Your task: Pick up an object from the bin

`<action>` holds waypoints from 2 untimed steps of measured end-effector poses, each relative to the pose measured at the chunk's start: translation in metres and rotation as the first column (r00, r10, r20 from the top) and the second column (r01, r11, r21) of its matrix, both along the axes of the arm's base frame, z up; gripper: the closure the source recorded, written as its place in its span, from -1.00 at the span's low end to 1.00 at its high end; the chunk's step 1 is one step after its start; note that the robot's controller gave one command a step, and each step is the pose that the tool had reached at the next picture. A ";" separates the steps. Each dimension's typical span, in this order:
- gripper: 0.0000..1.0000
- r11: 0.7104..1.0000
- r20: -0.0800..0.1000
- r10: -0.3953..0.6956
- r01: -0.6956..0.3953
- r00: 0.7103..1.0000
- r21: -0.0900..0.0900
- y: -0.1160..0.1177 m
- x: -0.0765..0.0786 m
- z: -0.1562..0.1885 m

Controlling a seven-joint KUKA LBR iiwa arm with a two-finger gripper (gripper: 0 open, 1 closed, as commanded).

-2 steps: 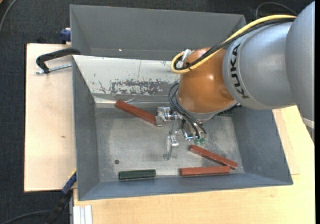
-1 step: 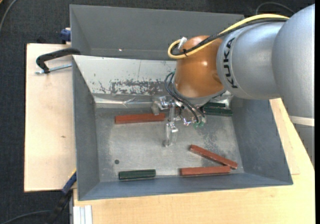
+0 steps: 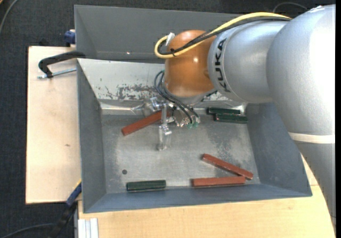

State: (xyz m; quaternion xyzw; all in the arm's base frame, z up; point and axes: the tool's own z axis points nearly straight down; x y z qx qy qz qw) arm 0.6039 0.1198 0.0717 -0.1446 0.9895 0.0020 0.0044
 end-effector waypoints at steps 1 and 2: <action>1.00 1.000 -0.003 -0.005 0.005 1.000 -0.002 -0.003 -0.001 0.000; 1.00 0.967 0.008 0.254 -0.254 0.967 -0.008 -0.068 -0.003 0.225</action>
Offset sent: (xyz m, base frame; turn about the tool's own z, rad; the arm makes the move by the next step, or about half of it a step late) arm 0.0000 0.0000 0.0000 0.0000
